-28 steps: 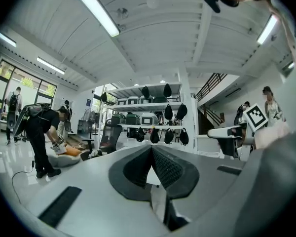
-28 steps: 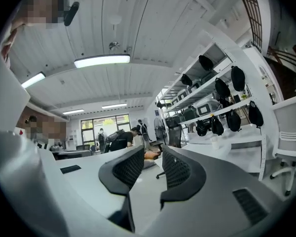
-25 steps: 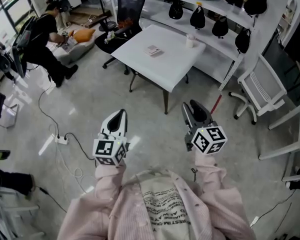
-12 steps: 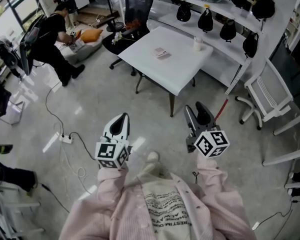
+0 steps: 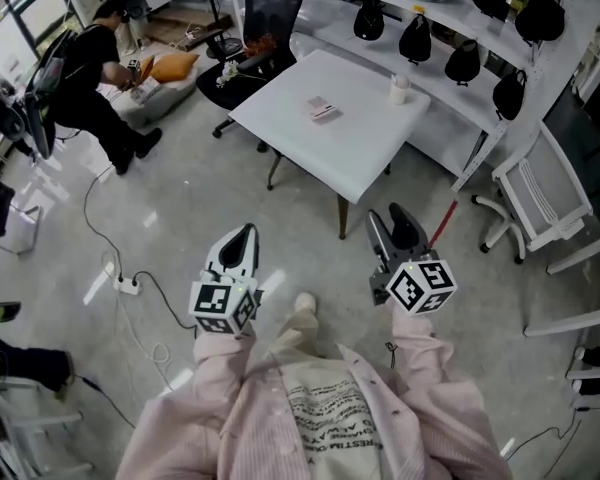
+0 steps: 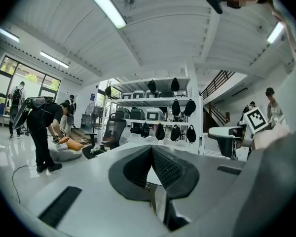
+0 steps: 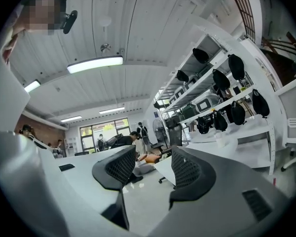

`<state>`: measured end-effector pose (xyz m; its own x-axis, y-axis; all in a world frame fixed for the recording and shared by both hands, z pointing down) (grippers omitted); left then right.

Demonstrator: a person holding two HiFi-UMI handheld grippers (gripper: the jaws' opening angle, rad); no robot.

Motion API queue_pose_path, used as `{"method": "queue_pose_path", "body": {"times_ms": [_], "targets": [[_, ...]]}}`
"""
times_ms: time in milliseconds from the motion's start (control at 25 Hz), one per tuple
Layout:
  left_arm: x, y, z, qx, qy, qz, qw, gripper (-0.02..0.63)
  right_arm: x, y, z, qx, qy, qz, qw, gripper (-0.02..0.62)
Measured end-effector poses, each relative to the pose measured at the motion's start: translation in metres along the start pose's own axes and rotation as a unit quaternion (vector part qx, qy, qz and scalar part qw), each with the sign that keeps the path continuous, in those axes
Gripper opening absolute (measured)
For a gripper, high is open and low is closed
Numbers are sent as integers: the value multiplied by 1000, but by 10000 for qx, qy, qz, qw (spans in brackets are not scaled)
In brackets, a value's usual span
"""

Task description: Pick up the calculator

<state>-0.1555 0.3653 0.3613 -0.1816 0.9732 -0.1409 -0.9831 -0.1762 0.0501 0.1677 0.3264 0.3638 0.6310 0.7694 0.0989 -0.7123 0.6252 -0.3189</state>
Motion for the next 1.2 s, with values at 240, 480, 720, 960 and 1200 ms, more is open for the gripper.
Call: {"method": "queue_pose_path", "body": {"times_ms": [240,480,720,960,1200], "targets": [[-62,23,-5,31,125,91,9999,2,-53,-30,2,-194,36,104,9998,195],[-125,43,-7,94,261,233,9993,2,-102,-59,4,-407,53,76,9991,195],[-182,56,-2,152,449,442,9979,2,-141,-90,9,-565,97,305,9979,195],[-226,70,1,209,558,591,9965,2,-169,-111,13,-669,101,495,9965,193],[-256,79,5,218,631,711,9952,2,-191,-126,22,-807,141,613,9948,193]]}}
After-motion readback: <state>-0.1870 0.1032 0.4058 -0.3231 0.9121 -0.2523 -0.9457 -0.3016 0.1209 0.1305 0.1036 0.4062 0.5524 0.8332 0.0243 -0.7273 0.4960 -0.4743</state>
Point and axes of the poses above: the fingertips, and each gripper's own axes: x backward along the fingers, y to its left, z out of its underside, the point moved 9 cm from there along x, backward along the fingers, and after that the axes turned 11 degrees about -z, right-handed, at the moved point
